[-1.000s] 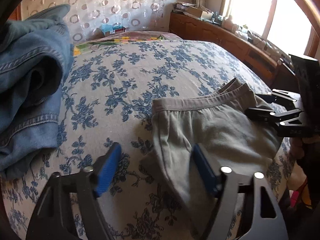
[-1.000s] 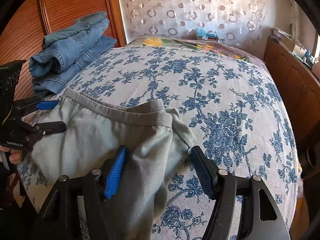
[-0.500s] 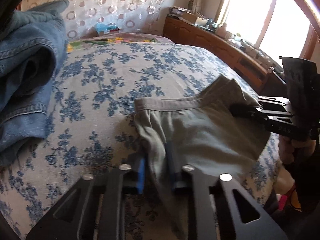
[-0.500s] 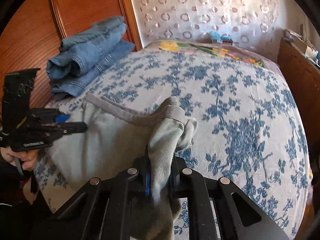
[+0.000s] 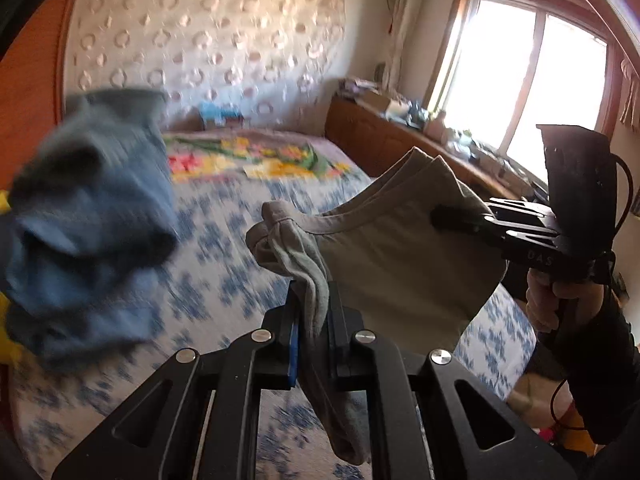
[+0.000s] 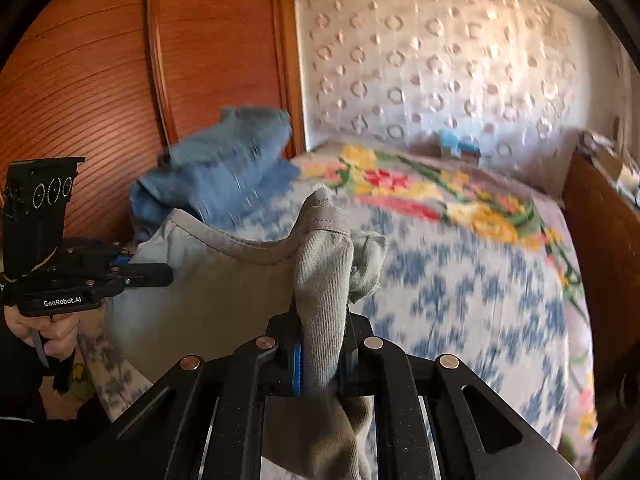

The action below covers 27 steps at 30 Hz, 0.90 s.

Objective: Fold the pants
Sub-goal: 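Lift the folded pants with the left gripper and carry them toward the jeans stack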

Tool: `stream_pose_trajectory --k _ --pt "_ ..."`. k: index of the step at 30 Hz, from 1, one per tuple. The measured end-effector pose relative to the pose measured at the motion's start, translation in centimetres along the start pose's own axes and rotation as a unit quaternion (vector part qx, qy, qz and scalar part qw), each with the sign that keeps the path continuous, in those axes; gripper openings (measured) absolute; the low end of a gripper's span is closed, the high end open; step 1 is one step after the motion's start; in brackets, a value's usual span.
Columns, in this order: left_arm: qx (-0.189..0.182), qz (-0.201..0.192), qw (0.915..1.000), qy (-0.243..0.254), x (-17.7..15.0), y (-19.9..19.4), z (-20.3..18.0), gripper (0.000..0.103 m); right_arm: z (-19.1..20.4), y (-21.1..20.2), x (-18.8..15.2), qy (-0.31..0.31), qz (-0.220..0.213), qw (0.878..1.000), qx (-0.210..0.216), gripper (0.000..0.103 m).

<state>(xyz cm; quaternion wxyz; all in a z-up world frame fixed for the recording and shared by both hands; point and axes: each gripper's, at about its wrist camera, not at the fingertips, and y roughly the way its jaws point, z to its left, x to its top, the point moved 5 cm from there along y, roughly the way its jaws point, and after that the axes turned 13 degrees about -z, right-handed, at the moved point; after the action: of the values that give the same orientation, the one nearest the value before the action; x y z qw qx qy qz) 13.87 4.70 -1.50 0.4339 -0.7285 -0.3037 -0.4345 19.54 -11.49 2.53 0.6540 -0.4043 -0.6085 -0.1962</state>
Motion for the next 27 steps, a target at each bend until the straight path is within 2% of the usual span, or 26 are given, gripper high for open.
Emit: stream_pose_trajectory --k 7,12,21,27 --pt "0.049 -0.046 0.9977 0.004 4.8 -2.1 3.1 0.012 1.5 2.7 6.5 -0.051 -0.026 0.998 0.031 0.012" --pt "0.086 -0.062 0.9944 0.004 6.9 -2.7 5.6 0.012 2.6 5.7 9.7 -0.076 -0.035 0.995 0.058 0.012" --pt "0.161 -0.074 0.9842 0.002 9.3 -2.2 10.2 0.011 1.4 12.9 12.8 -0.110 -0.042 0.988 0.099 0.012" --pt "0.192 -0.081 0.9778 -0.021 9.6 -2.1 12.6 0.012 1.1 17.7 14.1 -0.152 -0.034 0.980 0.121 0.012"
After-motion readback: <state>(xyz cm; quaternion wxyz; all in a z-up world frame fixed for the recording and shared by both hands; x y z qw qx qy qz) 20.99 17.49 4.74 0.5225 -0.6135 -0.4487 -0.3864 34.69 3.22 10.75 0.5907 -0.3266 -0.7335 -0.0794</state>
